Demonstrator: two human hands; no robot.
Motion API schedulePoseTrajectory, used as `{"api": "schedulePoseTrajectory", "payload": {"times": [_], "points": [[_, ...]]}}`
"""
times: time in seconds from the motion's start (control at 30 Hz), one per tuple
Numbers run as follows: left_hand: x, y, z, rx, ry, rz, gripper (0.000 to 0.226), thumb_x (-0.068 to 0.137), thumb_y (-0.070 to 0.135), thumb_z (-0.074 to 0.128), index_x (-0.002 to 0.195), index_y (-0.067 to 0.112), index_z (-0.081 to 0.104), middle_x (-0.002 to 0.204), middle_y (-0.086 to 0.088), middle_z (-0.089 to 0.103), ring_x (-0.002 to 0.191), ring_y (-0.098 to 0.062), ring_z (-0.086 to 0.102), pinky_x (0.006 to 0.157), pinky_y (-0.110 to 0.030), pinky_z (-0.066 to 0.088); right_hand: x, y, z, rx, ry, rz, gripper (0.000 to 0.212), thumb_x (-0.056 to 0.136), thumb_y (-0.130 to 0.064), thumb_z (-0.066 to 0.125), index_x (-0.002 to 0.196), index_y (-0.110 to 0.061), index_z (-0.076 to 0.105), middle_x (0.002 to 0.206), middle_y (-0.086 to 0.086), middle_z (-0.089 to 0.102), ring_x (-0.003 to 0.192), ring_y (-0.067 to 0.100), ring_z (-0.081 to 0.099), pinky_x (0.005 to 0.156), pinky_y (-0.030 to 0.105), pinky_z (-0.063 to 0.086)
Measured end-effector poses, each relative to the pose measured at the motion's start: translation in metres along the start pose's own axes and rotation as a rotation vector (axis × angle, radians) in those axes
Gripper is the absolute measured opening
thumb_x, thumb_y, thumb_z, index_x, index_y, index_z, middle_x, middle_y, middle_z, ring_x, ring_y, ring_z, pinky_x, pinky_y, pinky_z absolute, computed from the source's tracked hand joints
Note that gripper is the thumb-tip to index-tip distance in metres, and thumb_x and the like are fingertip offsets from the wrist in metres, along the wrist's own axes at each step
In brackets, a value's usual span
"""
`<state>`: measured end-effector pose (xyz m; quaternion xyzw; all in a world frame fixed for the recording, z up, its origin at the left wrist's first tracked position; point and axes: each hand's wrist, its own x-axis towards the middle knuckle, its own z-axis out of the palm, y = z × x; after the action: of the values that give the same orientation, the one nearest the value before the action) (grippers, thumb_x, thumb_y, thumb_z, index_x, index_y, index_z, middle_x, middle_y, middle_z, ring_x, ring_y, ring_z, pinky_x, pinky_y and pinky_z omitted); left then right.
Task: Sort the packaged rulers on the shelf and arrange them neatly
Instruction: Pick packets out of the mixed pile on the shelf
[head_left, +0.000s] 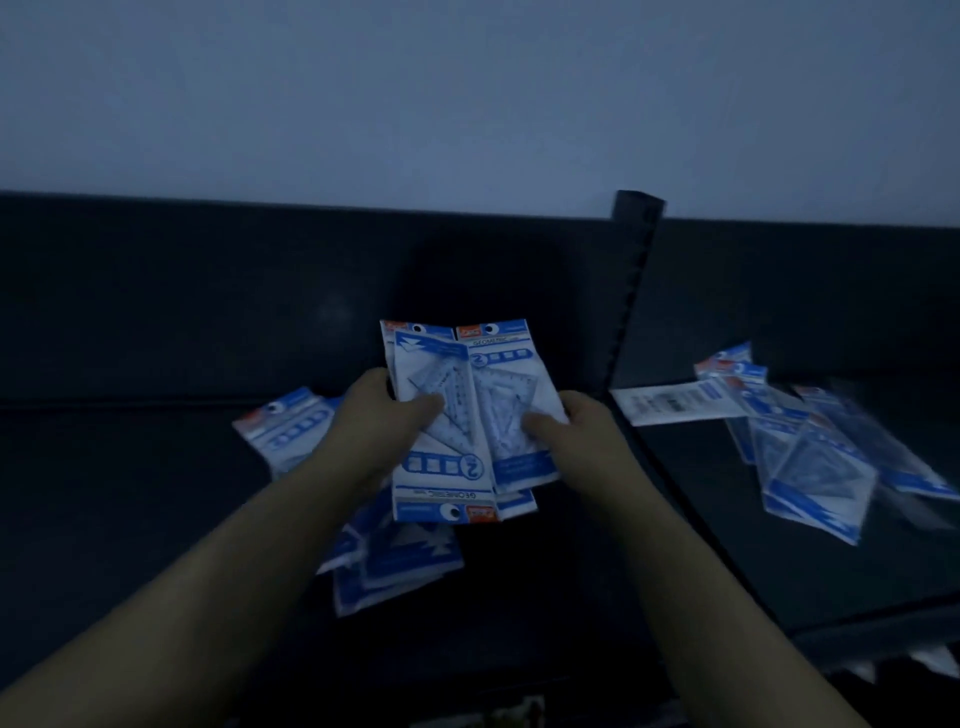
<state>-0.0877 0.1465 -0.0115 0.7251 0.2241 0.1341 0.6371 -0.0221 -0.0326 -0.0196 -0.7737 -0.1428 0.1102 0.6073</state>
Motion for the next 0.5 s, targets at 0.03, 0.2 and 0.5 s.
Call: {"api": "schedulePoseTrajectory", "payload": {"times": [0.03,0.2,0.5], "points": [[-0.001,-0.004,-0.018,0.014,0.036,-0.003,0.029,0.087,0.021,0.068,0.112,0.009,0.059,0.103,-0.011,0.067,0.089,-0.030,0.067,0.080,-0.048,0.057,0.001,-0.002,0.016,-0.001,-0.030,-0.004,0.004,0.091,-0.015,0.059,0.093,-0.019,0.059,0.096,0.002,0.067,0.085,0.016,0.066,0.066,0.028,0.054],[-0.007,-0.027,-0.079,0.155,0.219,0.040,0.030,0.083,0.026,0.072,0.103,0.011,0.055,0.095,-0.003,0.063,0.082,-0.018,0.062,0.061,-0.029,0.050,0.000,-0.012,0.079,-0.069,-0.130,-0.042,0.020,0.091,-0.017,0.059,0.108,-0.018,0.049,0.095,-0.006,0.059,0.082,0.005,0.059,0.054,0.015,0.046],[-0.009,-0.056,-0.111,0.590,0.284,0.172,0.042,0.081,0.038,0.069,0.112,0.015,0.053,0.112,-0.005,0.059,0.101,-0.024,0.056,0.079,-0.034,0.048,-0.005,-0.002,0.105,-0.615,-0.071,-0.213,0.044,0.093,-0.031,0.056,0.129,-0.009,0.049,0.126,0.009,0.047,0.100,0.014,0.046,0.080,0.024,0.041]]}}
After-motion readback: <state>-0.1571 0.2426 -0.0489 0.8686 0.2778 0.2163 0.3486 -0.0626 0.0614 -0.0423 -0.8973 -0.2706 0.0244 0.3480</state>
